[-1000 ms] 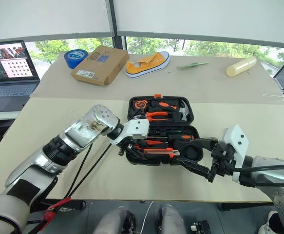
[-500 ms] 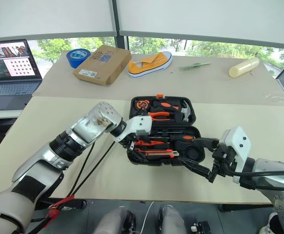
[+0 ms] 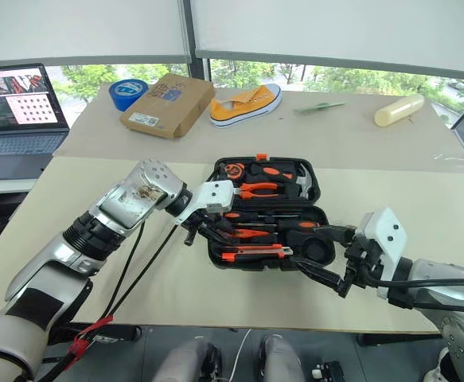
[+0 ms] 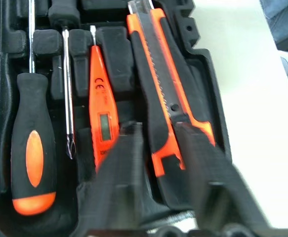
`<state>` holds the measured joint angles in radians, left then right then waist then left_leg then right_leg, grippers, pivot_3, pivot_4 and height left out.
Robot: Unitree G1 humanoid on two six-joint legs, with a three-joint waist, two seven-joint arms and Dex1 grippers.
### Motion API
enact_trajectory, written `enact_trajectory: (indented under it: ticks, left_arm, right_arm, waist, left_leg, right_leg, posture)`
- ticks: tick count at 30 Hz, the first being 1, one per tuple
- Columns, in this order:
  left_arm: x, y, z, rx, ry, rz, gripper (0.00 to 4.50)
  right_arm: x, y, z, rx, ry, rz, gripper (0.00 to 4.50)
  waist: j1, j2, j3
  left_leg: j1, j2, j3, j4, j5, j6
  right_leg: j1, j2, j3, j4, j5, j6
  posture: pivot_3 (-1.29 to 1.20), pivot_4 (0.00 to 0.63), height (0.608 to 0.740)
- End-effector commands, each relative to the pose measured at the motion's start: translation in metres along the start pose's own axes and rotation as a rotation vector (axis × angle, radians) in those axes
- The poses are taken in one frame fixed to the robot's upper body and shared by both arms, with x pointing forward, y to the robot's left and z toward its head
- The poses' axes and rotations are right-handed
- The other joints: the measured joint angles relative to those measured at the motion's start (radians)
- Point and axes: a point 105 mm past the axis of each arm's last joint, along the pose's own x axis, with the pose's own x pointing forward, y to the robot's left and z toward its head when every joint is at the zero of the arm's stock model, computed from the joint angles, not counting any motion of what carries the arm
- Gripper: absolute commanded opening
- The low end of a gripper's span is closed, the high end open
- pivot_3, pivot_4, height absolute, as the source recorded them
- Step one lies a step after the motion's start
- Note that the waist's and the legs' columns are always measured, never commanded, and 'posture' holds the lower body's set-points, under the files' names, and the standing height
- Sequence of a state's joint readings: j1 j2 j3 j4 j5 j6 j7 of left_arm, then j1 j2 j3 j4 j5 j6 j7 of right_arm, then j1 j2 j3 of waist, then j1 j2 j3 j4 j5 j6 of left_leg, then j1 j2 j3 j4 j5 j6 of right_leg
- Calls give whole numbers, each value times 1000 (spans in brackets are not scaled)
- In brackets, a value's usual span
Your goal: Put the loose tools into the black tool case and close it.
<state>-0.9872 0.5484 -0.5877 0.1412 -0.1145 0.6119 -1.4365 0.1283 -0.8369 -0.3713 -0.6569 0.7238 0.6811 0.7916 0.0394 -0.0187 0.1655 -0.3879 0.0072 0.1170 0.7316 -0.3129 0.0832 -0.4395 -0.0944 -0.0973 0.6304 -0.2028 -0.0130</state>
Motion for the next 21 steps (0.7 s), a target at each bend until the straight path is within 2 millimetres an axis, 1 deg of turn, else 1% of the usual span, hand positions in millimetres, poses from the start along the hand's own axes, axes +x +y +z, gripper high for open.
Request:
enact_trajectory:
  ticks: [1,6,12,18,21]
  left_arm:
    - [-11,-2,3,84,34,-14,69]
    - [-9,-6,-7,96,80,-44,69]
    - [1,-13,-12,129,107,-85,69]
    - [15,-6,-23,174,171,-50,69]
    - [18,-3,-23,172,168,-42,69]
  right_arm:
    - [0,-4,9,-31,-39,-22,4500]
    - [2,-4,8,-24,-37,-22,4500]
    - [3,-5,6,-21,-31,-23,4500]
    - [2,-9,8,-16,-34,-30,4500]
    - [2,-10,9,-13,-38,-34,4500]
  waist:
    - [-2,0,0]
    - [-1,0,0]
    - [-2,0,0]
    - [0,0,0]
    - [-2,0,0]
  left_leg:
    - [0,0,0,0,0,0]
    - [0,0,0,0,0,0]
    - [0,0,0,0,0,0]
    - [1,0,0,0,0,0]
    - [2,0,0,0,0,0]
  right_leg:
    - [0,0,0,0,0,0]
    - [0,0,0,0,0,0]
    - [0,0,0,0,0,0]
    - [1,0,0,0,0,0]
    - [2,0,0,0,0,0]
  posture:
    - [0,150,731]
    - [0,150,731]
    - [0,150,731]
    - [0,150,731]
    - [0,150,731]
